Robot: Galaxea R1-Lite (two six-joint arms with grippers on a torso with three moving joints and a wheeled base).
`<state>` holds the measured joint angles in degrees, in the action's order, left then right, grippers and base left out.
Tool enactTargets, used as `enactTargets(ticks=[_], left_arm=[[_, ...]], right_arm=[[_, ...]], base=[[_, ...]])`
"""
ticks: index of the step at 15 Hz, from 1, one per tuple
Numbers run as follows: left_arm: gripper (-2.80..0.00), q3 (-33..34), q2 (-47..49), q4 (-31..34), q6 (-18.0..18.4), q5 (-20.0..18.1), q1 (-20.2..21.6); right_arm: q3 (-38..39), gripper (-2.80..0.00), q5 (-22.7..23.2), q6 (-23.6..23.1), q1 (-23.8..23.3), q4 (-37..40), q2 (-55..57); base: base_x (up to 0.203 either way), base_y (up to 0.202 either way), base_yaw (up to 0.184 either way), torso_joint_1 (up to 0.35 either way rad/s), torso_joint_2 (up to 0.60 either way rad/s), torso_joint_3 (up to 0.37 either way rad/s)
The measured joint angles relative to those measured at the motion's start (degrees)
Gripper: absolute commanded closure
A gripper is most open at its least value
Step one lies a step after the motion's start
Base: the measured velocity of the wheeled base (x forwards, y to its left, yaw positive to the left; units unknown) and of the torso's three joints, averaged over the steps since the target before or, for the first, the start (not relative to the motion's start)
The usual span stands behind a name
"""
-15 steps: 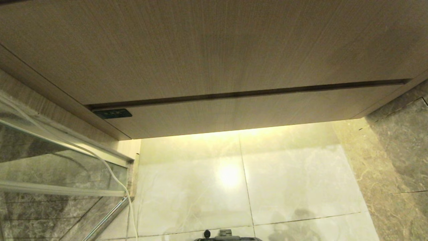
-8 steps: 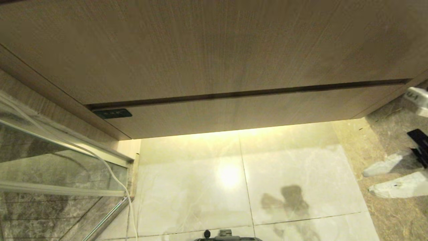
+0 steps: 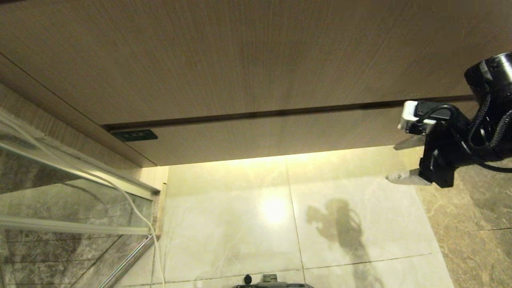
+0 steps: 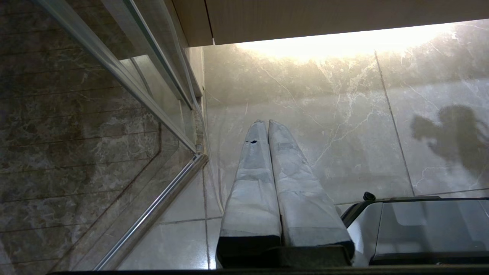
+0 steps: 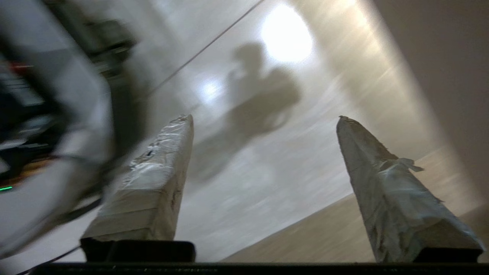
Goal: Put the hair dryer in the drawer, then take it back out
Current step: Pull open the drawer
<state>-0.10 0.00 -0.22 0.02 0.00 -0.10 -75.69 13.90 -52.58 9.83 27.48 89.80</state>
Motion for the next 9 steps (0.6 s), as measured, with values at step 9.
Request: enactTargets(ticks=[9], left_arm=[[0.00, 0.00, 0.00, -0.02, -0.02, -0.02, 0.00]], right_arm=[[6.76, -2.80, 13.43, -19.09, 1.44, -30.31, 4.83]], base=[[0.000, 0.000, 0.000, 0.000, 0.00, 0.000]])
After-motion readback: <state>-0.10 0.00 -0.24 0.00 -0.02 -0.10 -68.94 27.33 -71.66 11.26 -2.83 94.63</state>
